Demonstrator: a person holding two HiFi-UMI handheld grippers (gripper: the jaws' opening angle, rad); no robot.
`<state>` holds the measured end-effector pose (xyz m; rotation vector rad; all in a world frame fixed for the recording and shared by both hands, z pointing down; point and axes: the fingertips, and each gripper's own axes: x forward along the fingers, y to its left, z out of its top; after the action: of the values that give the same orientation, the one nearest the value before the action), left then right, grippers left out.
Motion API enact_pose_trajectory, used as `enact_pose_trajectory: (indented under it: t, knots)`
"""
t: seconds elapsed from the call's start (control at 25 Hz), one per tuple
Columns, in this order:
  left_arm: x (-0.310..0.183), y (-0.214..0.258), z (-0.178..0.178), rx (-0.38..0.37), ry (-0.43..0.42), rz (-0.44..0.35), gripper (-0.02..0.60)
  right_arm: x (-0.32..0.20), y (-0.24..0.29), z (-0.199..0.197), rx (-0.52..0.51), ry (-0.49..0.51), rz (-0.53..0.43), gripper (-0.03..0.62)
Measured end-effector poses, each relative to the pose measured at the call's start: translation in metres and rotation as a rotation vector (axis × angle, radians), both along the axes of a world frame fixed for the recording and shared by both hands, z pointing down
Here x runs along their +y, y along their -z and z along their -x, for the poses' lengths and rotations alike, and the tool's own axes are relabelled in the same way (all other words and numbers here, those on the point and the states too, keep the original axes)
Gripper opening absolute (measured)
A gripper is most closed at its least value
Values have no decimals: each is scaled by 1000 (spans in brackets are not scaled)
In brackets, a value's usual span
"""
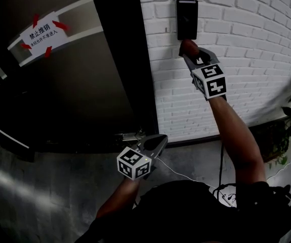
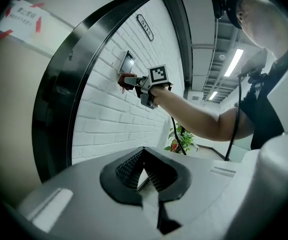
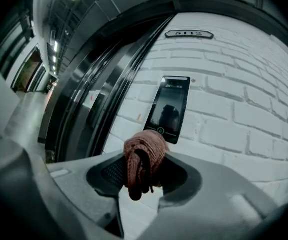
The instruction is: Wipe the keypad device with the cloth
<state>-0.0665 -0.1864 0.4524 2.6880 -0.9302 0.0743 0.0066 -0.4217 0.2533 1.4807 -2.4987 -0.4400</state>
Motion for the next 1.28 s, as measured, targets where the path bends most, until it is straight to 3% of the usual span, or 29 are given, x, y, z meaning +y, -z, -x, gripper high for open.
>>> enact_pose_trajectory:
  t: [0.32, 0.56, 0.72, 0.92, 1.12, 1.28]
  knots:
    - [9, 0, 17, -4, -27, -23, 17, 66, -22, -10, -41, 6, 39, 143]
    - [23, -2, 14, -43, -57, -80, 17, 156, -84, -28, -87, 71, 115, 143]
    - [41, -9, 6, -56, -58, -74, 17, 219, -139, -43, -159, 147, 209, 143]
    - [56, -9, -4, -44, 17, -61, 17, 271, -171, -66, -281, 165, 338, 143]
    - [73, 4, -32, -2, 103, -82, 17, 302, -158, -91, -198, 208, 259, 143]
    - [92, 6, -57, 12, 167, -88, 17, 320, -164, -114, -198, 249, 274, 143]
